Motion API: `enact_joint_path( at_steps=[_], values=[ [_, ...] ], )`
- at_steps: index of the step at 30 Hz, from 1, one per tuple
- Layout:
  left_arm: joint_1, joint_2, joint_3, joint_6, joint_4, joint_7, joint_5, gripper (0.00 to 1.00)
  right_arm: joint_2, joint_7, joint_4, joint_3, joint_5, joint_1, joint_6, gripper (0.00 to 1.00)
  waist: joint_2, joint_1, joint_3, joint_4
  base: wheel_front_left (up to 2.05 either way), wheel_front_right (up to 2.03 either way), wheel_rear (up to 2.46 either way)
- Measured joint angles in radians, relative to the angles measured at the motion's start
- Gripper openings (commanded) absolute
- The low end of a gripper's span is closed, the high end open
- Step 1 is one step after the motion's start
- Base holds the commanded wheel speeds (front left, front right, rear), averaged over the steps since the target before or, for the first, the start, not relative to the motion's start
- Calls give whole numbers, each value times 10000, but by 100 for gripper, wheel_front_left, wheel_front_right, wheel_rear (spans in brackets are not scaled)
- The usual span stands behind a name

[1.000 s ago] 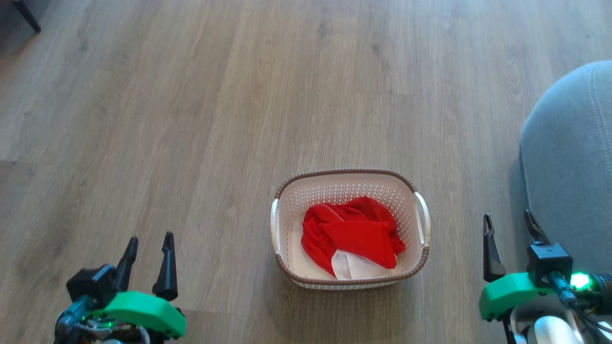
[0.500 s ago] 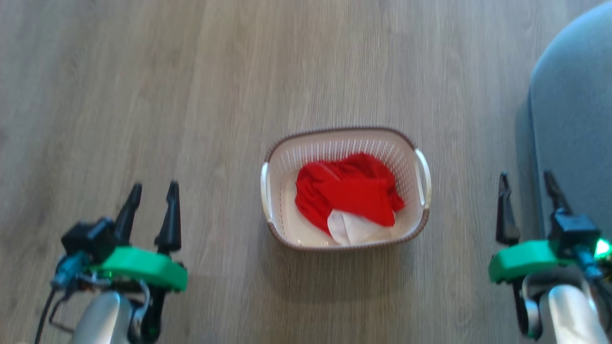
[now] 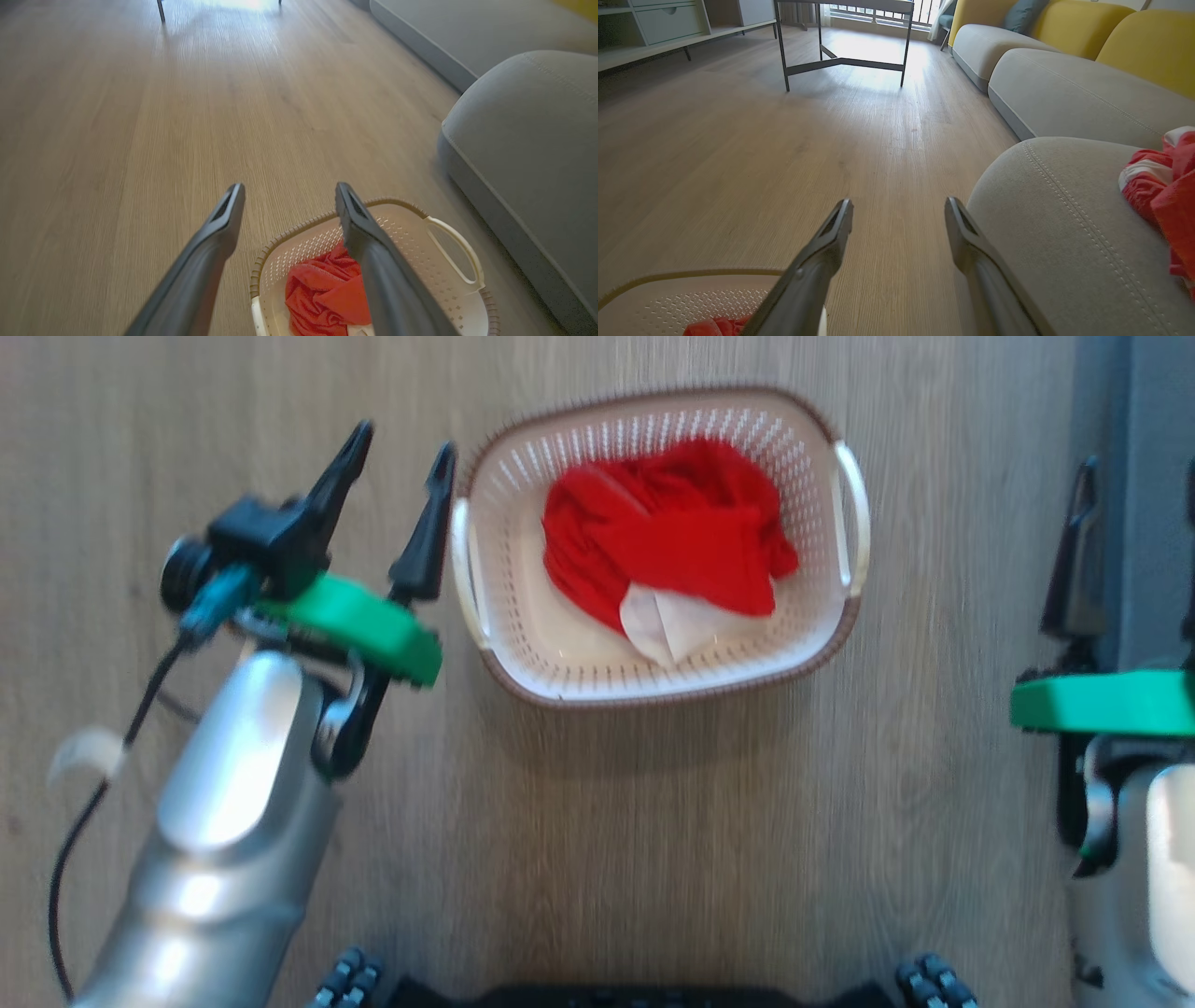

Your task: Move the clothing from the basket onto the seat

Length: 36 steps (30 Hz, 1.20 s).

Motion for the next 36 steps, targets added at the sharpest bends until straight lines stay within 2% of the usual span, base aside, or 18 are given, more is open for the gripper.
enact_joint_path(
  at_steps=[8,16,24,36],
  values=[
    [-2281,-161,-1292,-6,1900,347,259,100,-2,-15,-1484,58,207,-539,0,100,0,0,1709,-564,0,0,0],
    [-4095,-535,-2681,-15,2986,708,504,100,-4,-73,-2165,67,447,-583,0,100,0,-2,2542,-1169,0,0,0],
    [-4859,-583,-3335,-79,4157,1202,481,100,-2,-75,-2412,328,842,-583,0,100,0,-4,2913,-1713,0,0,0],
    [-5832,-343,-4401,-79,5298,2100,-784,100,-2,-75,-2838,566,1053,-502,0,100,0,-4,3974,-2112,0,0,0]
  ],
)
